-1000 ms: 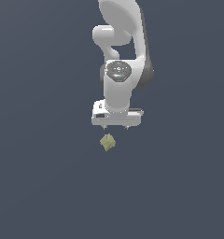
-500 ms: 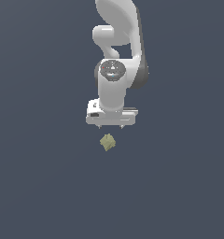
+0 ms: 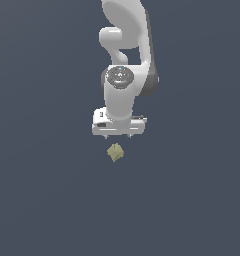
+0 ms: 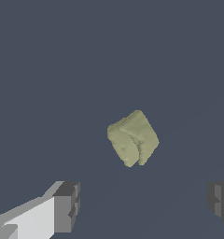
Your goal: Pick up the object and move it to a goal position.
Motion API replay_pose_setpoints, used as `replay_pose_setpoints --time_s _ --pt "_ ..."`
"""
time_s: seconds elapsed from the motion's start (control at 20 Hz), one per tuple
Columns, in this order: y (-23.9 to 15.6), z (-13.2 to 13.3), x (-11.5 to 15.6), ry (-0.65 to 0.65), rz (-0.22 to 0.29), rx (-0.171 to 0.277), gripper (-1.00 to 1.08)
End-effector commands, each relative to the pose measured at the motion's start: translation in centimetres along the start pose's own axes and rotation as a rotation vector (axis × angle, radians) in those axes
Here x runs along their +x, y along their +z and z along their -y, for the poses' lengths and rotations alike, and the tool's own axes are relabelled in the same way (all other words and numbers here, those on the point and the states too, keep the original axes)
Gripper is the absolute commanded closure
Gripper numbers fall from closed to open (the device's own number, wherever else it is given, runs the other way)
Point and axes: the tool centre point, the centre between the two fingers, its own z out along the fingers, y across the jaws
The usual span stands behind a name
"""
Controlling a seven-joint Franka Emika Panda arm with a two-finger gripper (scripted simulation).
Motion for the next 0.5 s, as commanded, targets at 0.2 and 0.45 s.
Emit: replay_pose_setpoints --time_s 0.2,0.45 --pt "1.1 -0.3 0.3 -0.095 -0.01 0.002 -0.92" --pt "2.3 -0.6 0.7 -0.207 -0.022 0.003 -0.92"
